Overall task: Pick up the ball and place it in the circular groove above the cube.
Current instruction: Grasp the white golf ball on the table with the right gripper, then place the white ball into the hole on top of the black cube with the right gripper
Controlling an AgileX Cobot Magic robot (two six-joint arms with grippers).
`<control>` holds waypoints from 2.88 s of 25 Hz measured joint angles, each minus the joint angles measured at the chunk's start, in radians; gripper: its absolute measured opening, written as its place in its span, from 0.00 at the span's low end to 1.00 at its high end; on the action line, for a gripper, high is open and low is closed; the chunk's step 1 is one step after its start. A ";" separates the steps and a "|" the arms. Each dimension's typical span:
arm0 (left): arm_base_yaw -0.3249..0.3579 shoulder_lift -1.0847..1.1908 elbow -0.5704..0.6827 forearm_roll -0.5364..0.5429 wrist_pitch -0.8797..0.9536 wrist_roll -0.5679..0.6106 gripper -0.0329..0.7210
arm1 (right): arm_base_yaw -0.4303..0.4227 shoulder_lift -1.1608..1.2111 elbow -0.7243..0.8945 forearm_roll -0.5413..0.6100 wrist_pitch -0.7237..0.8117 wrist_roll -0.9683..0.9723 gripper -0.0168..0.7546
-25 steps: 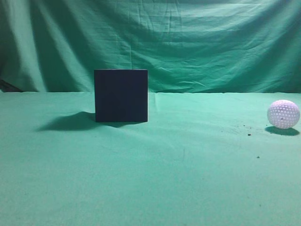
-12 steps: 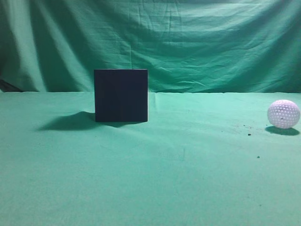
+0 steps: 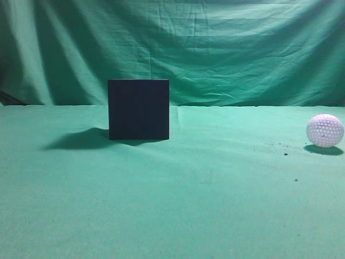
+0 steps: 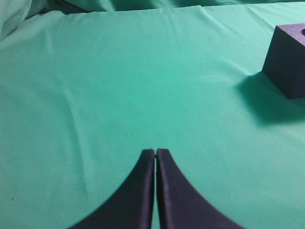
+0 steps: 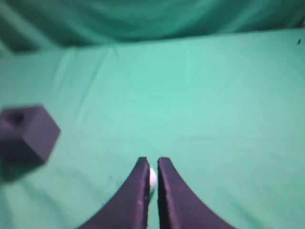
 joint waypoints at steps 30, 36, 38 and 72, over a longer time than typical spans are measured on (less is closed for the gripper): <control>0.000 0.000 0.000 0.000 0.000 0.000 0.04 | 0.304 1.121 -0.508 -0.429 0.294 0.282 0.81; 0.000 0.000 0.000 0.000 0.000 0.000 0.04 | 0.304 1.246 -0.576 -0.429 0.290 0.300 0.80; 0.000 0.000 0.000 0.000 0.000 0.000 0.04 | 0.304 1.270 -0.588 -0.429 0.284 0.300 0.80; 0.000 0.000 0.000 0.000 0.000 0.000 0.04 | 0.667 1.510 -1.315 -0.416 0.498 0.314 0.42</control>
